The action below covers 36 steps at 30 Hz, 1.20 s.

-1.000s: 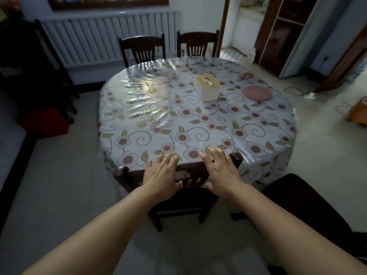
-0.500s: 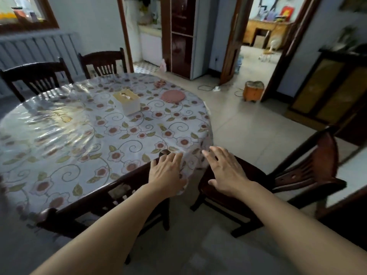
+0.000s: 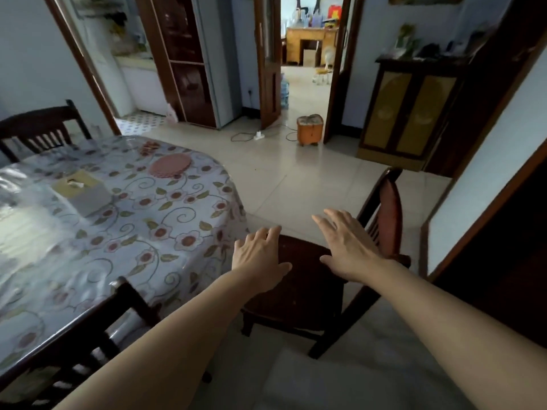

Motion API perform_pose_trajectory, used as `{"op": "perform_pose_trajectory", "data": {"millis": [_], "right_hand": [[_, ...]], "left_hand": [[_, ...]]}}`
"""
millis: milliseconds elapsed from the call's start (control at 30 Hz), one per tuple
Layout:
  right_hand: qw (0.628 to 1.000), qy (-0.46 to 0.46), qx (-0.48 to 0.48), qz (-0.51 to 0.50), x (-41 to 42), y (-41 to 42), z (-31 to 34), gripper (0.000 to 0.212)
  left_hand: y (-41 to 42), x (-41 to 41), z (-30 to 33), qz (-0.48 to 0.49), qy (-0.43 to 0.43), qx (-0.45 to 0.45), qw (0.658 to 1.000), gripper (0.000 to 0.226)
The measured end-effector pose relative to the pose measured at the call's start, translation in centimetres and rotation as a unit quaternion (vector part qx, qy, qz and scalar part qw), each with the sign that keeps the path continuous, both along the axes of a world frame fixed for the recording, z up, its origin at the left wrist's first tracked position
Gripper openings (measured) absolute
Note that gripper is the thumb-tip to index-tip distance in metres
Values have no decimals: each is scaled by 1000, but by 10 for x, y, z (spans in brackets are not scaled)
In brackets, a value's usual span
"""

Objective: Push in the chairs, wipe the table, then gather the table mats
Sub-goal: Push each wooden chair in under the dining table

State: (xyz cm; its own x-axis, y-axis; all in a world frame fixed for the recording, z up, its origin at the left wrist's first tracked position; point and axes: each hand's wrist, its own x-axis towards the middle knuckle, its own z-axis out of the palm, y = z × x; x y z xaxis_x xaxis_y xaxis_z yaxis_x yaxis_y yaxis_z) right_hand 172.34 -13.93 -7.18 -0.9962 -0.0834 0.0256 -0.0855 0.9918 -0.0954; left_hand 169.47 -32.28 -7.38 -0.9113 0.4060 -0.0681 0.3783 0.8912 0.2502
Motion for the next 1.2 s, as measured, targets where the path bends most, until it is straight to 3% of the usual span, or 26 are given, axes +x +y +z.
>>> {"op": "perform_pose_trajectory", "data": {"millis": [300,600,733,867,1200], "right_hand": [[999,-20,12,-35,-49,174,-21,62],[993,-97,-60,-41,-57,244,-58,85],[992,-92,-82,-26,-56,257,-74,94],[994,-88,-68,-12,-62,263,-78,97],[997,-57,-16,52,-121,217,-65,85]], "left_hand": [[171,-41,-17,-17,-63,3,998,74],[284,-56,-50,-52,-139,-27,989,64],[310,-54,-73,-17,-169,-48,984,59],[323,-59,-77,25,-147,-43,988,42],[275,-92,-52,52,-132,-50,989,46]]}}
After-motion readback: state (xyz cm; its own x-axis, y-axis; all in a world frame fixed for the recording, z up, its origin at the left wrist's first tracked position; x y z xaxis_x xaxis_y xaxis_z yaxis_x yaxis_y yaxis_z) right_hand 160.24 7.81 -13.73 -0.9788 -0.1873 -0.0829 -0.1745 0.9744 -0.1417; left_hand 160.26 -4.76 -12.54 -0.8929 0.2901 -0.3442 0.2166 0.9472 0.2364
